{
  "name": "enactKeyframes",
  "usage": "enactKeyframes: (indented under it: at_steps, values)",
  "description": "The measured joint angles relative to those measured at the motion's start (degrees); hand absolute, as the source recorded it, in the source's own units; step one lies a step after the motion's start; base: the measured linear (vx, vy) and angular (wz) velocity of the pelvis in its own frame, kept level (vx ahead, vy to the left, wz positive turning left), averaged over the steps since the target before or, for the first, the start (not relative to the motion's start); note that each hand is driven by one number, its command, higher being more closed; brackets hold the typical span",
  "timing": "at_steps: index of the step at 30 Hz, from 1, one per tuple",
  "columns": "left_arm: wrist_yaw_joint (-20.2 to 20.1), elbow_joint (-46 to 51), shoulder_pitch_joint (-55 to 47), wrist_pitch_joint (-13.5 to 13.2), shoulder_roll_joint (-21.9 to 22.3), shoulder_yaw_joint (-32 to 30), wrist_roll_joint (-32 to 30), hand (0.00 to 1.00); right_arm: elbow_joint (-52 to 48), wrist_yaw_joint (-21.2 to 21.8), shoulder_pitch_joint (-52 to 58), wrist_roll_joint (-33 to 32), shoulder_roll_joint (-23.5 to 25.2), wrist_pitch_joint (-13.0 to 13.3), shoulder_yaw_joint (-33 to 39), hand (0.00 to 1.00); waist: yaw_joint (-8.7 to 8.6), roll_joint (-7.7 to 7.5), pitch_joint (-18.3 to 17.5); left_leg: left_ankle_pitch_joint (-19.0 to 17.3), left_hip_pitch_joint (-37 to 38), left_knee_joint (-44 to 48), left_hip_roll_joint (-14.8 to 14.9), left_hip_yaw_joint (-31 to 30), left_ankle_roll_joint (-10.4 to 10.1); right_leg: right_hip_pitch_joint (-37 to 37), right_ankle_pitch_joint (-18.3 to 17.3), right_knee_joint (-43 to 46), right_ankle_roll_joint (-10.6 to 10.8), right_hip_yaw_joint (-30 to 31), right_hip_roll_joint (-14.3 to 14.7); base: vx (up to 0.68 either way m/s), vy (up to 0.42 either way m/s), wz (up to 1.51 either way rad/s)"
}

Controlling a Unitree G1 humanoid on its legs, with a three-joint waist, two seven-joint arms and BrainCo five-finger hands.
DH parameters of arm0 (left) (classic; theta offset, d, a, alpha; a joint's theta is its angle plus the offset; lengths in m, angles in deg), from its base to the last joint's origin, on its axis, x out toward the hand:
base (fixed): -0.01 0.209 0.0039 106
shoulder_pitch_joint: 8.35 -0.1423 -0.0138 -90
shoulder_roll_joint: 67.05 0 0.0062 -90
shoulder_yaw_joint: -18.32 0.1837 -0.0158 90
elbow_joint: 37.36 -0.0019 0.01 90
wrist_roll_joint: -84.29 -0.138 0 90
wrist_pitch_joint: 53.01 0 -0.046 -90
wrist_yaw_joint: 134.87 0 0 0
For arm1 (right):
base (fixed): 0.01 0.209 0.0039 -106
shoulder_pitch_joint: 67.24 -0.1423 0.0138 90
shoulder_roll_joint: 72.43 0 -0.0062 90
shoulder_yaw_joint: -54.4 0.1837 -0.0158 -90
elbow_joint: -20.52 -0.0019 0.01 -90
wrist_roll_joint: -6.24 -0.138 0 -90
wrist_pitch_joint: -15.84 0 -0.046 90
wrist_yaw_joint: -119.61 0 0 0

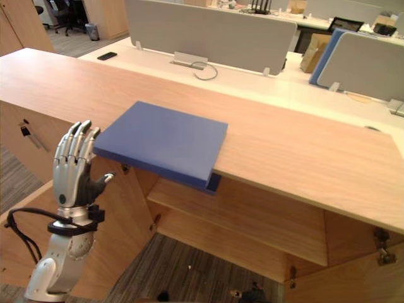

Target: Walk over to the cabinet, pick up the folder, carry it to the office cabinet, place the folder inside the office cabinet, then close the office cabinet door

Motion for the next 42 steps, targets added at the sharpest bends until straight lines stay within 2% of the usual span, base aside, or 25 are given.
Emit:
enactKeyframes:
  at_steps: [4,6,14,21,29,34,42]
  values:
    - [-1.0,-5.4,2.2,-0.1,-3.3,0.1,-1.9,0.00,0.0,0.1,-0.4,0.0,-0.4,0.0,0.0,0.00,-0.23,0.09,0.1,0.4,0.8,-1.1,0.3,0.8,0.1,-0.1,0.5,-0.7,-0.7,1.1,0.3,-0.03,0.011,-0.14]
    - [-1.9,-9.7,3.1,-0.1,-6.0,0.3,-2.2,0.00,-0.2,0.1,-1.0,0.0,-0.7,0.0,0.0,0.00,-0.99,0.06,0.2,0.7,2.1,-2.4,0.5,1.4,0.2,0.3,0.8,-1.3,-1.1,1.6,0.5,-0.03,0.004,-0.15]
    - [-4.1,-17.5,5.8,-0.8,-10.0,2.5,-3.9,0.00,-0.6,0.1,-1.6,0.1,-1.9,0.0,0.2,0.00,-2.57,0.25,0.5,1.3,3.2,-4.6,0.5,2.5,0.6,0.4,1.5,-3.0,-1.5,2.8,0.7,-0.01,0.013,-0.08]
    - [-4.1,-20.7,8.4,-0.5,-10.3,2.5,-4.3,0.00,-1.1,0.1,-2.4,0.1,-2.7,-0.2,1.8,0.00,-3.27,0.81,1.5,1.3,4.1,-5.0,0.5,3.5,0.6,0.8,1.7,-3.5,-1.7,3.7,0.7,0.01,0.007,-0.08]
    - [-3.9,-21.9,8.9,1.5,-10.2,2.2,-4.3,0.00,-1.2,0.1,-2.7,1.1,-3.9,-0.3,2.4,0.00,-4.80,1.23,1.7,1.2,5.1,-5.7,0.7,5.3,0.6,0.4,2.1,-3.6,-2.3,5.9,0.5,-0.02,0.025,-0.12]
    - [-3.7,-22.6,9.1,1.9,-9.0,1.0,-4.2,0.00,-1.2,0.1,-2.7,2.2,-3.9,-0.4,2.4,0.00,-5.41,1.35,1.7,1.2,5.8,-6.1,0.6,6.2,0.6,0.5,2.4,-3.9,-2.0,6.8,0.4,-0.01,0.023,-0.10]
    - [-1.9,-23.7,11.2,4.1,-4.7,0.7,-4.1,0.00,-1.5,0.1,-2.7,2.2,-3.9,-0.4,3.9,0.00,-6.93,2.53,2.3,1.2,6.0,-6.4,0.6,6.9,0.6,0.4,2.8,-4.4,-2.0,7.5,0.4,-0.01,0.009,-0.04]
